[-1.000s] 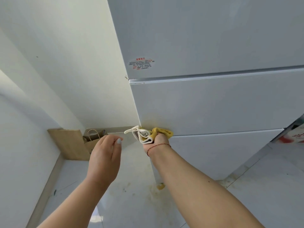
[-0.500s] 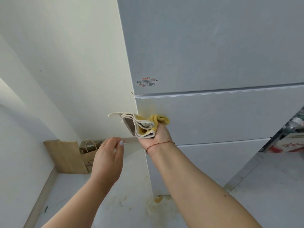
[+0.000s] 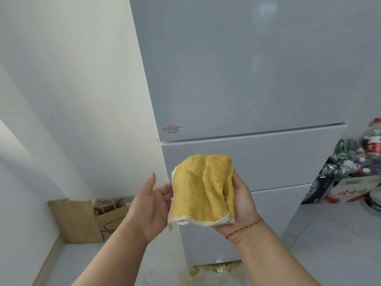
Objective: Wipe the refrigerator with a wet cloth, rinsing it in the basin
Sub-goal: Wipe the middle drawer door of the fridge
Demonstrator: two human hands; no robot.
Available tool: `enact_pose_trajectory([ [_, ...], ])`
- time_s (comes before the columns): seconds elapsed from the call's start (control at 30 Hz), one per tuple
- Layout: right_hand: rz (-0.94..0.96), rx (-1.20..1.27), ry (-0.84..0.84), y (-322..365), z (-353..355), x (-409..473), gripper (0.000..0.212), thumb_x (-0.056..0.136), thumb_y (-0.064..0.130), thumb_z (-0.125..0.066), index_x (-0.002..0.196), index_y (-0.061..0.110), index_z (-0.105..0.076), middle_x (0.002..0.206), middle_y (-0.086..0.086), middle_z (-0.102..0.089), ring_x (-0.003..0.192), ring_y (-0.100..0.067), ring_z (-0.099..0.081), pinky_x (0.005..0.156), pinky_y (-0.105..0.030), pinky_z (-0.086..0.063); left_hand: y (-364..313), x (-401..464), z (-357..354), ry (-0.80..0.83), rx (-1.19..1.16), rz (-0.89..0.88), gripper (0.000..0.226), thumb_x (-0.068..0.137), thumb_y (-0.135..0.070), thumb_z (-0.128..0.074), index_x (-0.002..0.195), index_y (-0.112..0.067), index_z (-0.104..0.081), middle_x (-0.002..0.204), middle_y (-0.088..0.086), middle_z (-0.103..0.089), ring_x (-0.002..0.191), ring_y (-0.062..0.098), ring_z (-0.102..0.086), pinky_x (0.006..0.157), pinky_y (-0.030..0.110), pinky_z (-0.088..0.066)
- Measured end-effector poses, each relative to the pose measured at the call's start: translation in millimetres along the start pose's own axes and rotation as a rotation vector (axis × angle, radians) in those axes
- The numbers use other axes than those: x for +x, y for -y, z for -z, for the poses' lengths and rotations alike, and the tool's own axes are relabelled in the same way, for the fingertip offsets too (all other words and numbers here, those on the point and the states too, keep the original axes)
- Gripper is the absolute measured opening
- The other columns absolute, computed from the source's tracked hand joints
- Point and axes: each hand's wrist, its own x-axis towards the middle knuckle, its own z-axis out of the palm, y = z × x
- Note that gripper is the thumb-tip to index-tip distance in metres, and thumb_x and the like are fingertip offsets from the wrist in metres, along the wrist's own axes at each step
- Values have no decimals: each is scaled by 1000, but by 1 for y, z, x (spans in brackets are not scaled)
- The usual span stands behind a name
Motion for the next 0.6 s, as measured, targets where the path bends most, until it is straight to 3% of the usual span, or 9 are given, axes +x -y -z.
enact_pose_trajectory([
  [0.1,-27,-64,-66,7,10,-14,86,89,71,-25,96,2,-76,112,-25,-67,98,-39,-67,81,-50,-56,3,-6,-12,54,-14,-9,52,86,-45,-54,105,1,-67,84,15,-68,72,26,-66,78,41,-53],
  [0.2,-28,-154,-135,13,15,-27,92,85,76,-25,110,-1,-70,118,-27,-63,105,-40,-64,94,-51,-46,10,-11,-21,71,31,-23,34,79,-22,-62,103,1,-68,90,16,-72,81,28,-71,83,48,-55],
  [0.33,3,-317,-230,14,20,-38,64,94,55,-39,112,1,-69,112,-22,-68,103,-36,-66,91,-50,-48,19,-16,-25,21,94,-26,45,80,-10,-62,122,6,-57,114,24,-67,97,34,-68,78,46,-59],
  [0.43,5,-398,-329,9,26,-44,41,96,35,-49,112,0,-66,105,-19,-71,101,-35,-66,87,-49,-51,27,-16,-21,-26,134,-31,38,86,-6,-60,121,6,-57,109,25,-68,93,34,-69,70,42,-59],
  [0.6,60,-502,-401,3,34,-47,35,95,29,-53,110,0,-66,101,-15,-73,98,-31,-68,80,-44,-54,31,-20,-11,-85,181,-65,32,85,-7,-62,116,2,-61,109,24,-68,93,35,-67,73,44,-59],
])
